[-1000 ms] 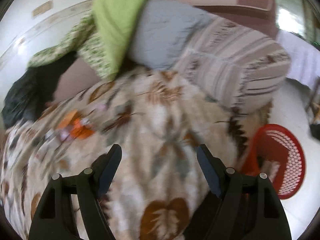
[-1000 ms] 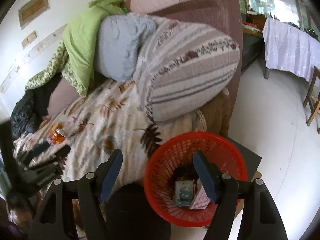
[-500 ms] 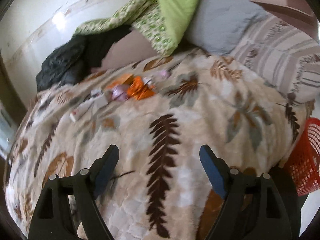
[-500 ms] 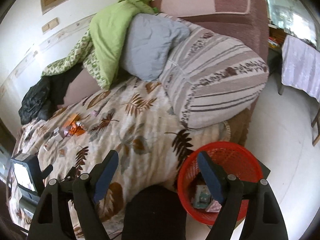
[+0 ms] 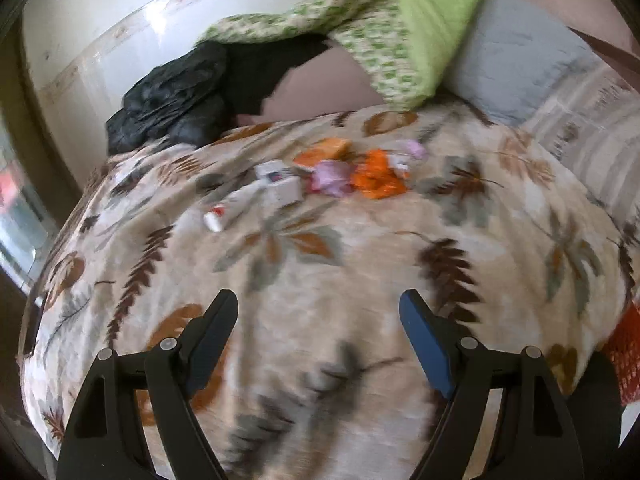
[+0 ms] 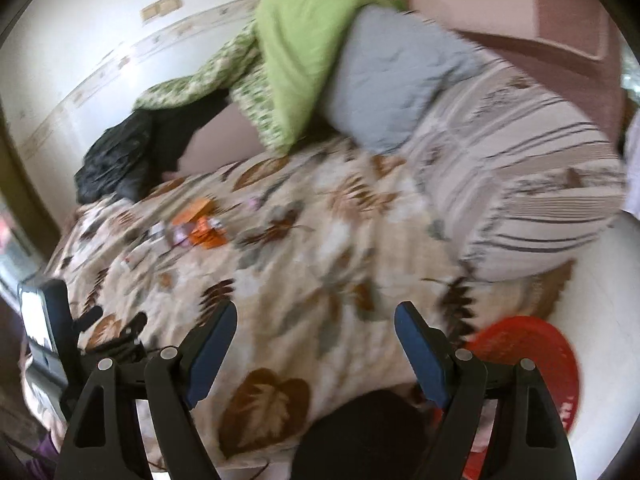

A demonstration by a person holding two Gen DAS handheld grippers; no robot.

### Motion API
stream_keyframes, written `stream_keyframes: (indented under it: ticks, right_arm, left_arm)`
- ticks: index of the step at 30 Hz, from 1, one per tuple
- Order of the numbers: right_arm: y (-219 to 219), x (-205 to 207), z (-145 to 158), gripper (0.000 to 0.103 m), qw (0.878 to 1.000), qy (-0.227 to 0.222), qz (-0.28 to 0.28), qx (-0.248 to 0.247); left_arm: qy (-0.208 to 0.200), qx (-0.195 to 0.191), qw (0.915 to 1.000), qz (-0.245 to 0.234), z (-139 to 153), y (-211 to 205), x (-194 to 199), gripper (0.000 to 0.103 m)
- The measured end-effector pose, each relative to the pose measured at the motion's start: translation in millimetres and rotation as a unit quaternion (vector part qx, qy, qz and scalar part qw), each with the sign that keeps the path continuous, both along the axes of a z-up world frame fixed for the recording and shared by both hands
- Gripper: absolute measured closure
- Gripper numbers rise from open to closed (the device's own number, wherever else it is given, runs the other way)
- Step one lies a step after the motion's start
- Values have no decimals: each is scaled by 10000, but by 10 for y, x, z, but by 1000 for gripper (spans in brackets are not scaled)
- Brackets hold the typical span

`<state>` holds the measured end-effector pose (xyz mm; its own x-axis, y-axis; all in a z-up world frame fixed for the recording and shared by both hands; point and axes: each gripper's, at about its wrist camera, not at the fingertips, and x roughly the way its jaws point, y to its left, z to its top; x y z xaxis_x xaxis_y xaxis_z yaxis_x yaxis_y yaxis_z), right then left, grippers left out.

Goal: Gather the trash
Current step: 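Move both tools back to the remaining trash on the bed, then grasp the white spray bottle with the left tool while the right tool grasps the orange snack wrapper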

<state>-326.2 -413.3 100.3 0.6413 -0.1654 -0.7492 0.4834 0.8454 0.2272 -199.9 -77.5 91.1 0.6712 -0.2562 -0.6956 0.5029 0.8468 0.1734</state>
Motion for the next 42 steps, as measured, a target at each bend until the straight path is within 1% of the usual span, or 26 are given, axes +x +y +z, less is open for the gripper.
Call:
stream_keyframes:
  ticks: [2,4,5,9,11,13,15,17,19,21,24,26,27,28,29,30,31,32,34,35,40,42]
  right_arm:
    - [77,187,-155,19,9996,16,251,136]
    - [172,477,-363,19,9976,100,592,340]
    - [218,588,-437,19,9965,115,713,429]
    - [439,987,-671,19,9900,93,1217,714]
    - [548,1137,-790,19,9861,138,1434,826]
    - [622,1230,-897,19,9829,172,1587,921]
    - [649,1272,-989,19,9814,218,1641,967]
    - [642,1314,-1104,19,9812,308,1627,995]
    - [621,1329,-1194,19,9812,409,1611,982]
    - [575,1349,-1260,19,9809,512,1577,1019]
    - [490,1364,-1324,19,9813,591,1494,1058]
    - [440,1395,-1349,19,9817,612,1446,1077]
    - [425,1415,-1359,19,9816,619,1440,1087]
    - [415,1442,-1370,19,9817,632,1434,1086]
    - [412,1487,-1384,19,9816,651,1434,1076]
    - [412,1519,-1389,19,9816,654,1443,1069]
    - [419,1554,-1388,19,9816,653,1459,1045]
    - [429,1603,-1385,19,9818,649,1486,990]
    - [454,1698,-1373,19,9816,601,1569,911]
    - [467,1751,-1366,19,9813,559,1618,877]
    - [520,2028,-1339,19,9789,389,1842,793]
    - [539,2173,-1326,19,9777,336,1948,708]
  left_arm:
    - [168,-91,9995,243,49,183,219,20]
    - [352,-94,9982,487,77,365,440,20]
    - [369,-82,9977,557,86,427,510,20]
    - [184,267,9948,966,62,699,963,16]
    - [209,443,9926,1113,-16,757,1232,16]
    - [371,468,9920,1109,-81,740,1446,16]
    - [631,363,9914,1085,-175,675,1686,16]
    - [683,288,9920,1025,-238,578,1865,16]
    - [607,438,9947,711,-300,402,2036,16]
    - [570,719,9949,414,-391,212,2263,16]
    - [660,893,9935,247,-518,79,2530,15]
    - [851,922,9919,191,-632,41,2679,15]
    - [1065,948,9896,201,-723,25,2752,16]
    - [1129,860,9896,225,-746,36,2778,18]
    - [1145,744,9904,231,-737,52,2774,32]
    - [1211,639,9901,321,-712,88,2771,52]
    - [1205,644,9898,394,-703,103,2771,61]
    - [1194,659,9896,463,-694,129,2770,74]
    - [1323,507,9887,483,-683,231,2755,74]
    - [1336,498,9885,499,-677,262,2732,74]
    - [1290,444,9893,518,-630,340,2582,74]
    - [1205,431,9906,484,-580,353,2455,74]
